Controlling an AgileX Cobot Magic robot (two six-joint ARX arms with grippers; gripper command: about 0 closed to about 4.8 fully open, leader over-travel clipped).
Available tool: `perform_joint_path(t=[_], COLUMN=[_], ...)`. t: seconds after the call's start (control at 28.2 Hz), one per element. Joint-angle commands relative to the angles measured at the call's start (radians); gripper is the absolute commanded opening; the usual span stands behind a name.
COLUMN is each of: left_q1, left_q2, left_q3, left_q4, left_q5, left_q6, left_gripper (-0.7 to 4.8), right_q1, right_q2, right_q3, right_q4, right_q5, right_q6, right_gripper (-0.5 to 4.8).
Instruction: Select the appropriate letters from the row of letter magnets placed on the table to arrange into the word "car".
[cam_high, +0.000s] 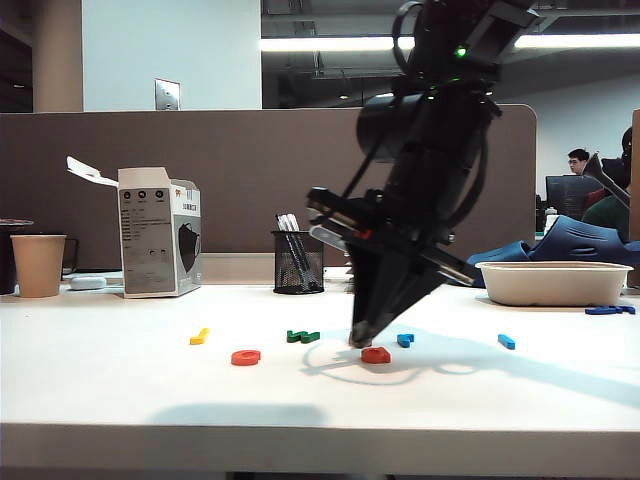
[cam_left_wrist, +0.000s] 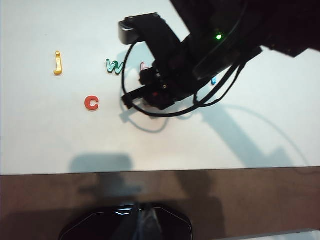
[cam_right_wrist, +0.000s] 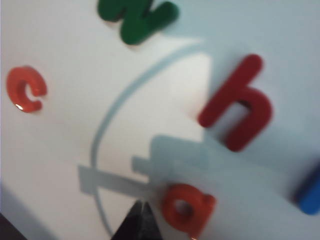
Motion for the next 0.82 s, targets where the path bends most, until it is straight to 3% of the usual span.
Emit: perform_joint_path(t=[0.04, 0.57, 0.82], left_q1=[0.000, 0.000, 0.000], left_q2=[-0.002, -0.002, -0.002], left_q3=[0.002, 0.002, 0.002], left_q4=[-0.007, -0.007, -0.007], left_q5=[-0.007, -0.007, -0.007], left_q6=[0.004, 0.004, 0.004], left_gripper=[-0.05, -0.05, -0.05], right_q1=[0.018, 0.034, -0.006], right_q2=[-0.003, -0.008, -0.031], right_q3=[0.001, 0.002, 0.009], right_q4=[0.045, 0.034, -0.011], right_q5=[-0.013, -0.013, -0.011], right_q6=[0.058, 0.077, 0.003], right_gripper=[-0.06, -0.06, -0.06])
